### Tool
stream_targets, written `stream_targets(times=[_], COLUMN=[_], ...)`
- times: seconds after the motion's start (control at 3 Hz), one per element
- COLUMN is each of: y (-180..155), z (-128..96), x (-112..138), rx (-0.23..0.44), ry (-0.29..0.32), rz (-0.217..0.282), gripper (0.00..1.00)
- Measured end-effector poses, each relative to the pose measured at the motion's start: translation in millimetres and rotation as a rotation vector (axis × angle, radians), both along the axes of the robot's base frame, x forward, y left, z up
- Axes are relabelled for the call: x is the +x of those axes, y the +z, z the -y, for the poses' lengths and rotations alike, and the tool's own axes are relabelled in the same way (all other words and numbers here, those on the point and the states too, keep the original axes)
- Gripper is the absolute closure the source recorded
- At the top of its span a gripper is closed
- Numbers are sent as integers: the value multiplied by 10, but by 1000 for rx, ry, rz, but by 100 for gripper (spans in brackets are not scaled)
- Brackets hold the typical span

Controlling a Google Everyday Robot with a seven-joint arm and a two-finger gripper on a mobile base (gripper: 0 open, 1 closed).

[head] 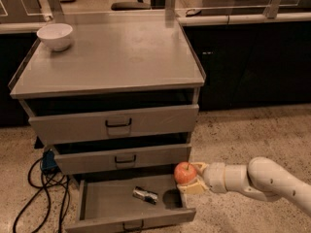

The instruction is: Place apple into bottom drawer

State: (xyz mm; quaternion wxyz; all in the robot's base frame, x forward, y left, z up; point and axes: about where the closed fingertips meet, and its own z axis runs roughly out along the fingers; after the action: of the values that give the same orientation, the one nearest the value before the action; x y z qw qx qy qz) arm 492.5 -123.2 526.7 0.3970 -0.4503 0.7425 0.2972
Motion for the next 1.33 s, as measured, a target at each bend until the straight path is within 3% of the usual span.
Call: stream_targets(times=[0.33, 0.67, 1.0, 1.33], y=[-472, -807, -800, -1128], z=[-344, -447, -435, -446], x=[192, 83, 101, 180], rx=[133, 181, 157, 74], ry=[27, 16, 11, -24], rz=[-20, -71, -46, -24], gripper=[100, 100, 100, 100])
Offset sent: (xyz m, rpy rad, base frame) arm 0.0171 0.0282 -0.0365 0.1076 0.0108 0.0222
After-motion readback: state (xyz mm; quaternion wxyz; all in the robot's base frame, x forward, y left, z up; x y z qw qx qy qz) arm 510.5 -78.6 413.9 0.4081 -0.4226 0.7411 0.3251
